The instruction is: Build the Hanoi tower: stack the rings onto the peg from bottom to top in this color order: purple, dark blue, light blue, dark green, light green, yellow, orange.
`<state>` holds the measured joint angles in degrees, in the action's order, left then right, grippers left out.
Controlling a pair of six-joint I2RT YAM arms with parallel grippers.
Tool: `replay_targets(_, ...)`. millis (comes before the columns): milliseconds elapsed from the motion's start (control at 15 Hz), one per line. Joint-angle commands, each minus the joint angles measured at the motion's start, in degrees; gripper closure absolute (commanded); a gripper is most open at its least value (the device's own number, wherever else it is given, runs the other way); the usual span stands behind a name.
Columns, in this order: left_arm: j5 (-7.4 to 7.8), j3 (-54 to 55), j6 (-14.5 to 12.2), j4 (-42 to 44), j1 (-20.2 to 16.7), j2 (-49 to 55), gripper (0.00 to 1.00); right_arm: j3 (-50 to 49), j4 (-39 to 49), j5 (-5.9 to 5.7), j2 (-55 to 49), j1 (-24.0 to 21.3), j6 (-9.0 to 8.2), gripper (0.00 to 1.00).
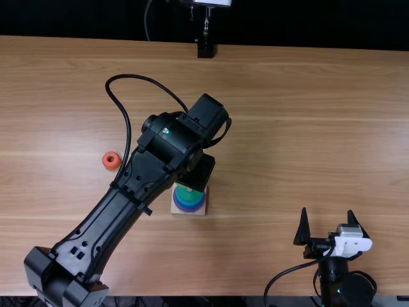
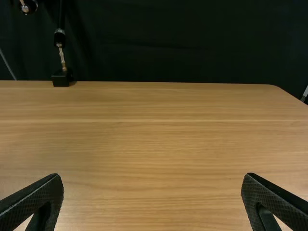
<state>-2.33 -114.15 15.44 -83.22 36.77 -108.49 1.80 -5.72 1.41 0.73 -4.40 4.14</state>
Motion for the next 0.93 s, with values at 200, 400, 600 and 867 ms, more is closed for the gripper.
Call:
replay_targets(200, 0.11, -1.87, 0.91, 0.11, 1.55, -2.43, 1.00, -0.84, -1.10, -1.09, -0.73, -0.43, -0.45, 0.00)
replay_targets(400, 0.11, -1.78, 1.01, 0.11, 1.81, -2.61, 1.00, -0.84, -1.10, -1.09, -0.73, -0.43, -0.45, 0.00)
replay_targets(600, 0.22, -1.69, 0.80, 0.22, 1.72, -2.61, 1.00, -0.84, -1.10, -1.09, -0.73, -0.43, -0.45, 0.00)
replay_targets(867, 6.55, -0.81, 0.91, 0.22, 1.19, -2.34, 0.00, -0.84, -1.10, -1.09, -0.73, -0.43, -0.45, 0.00)
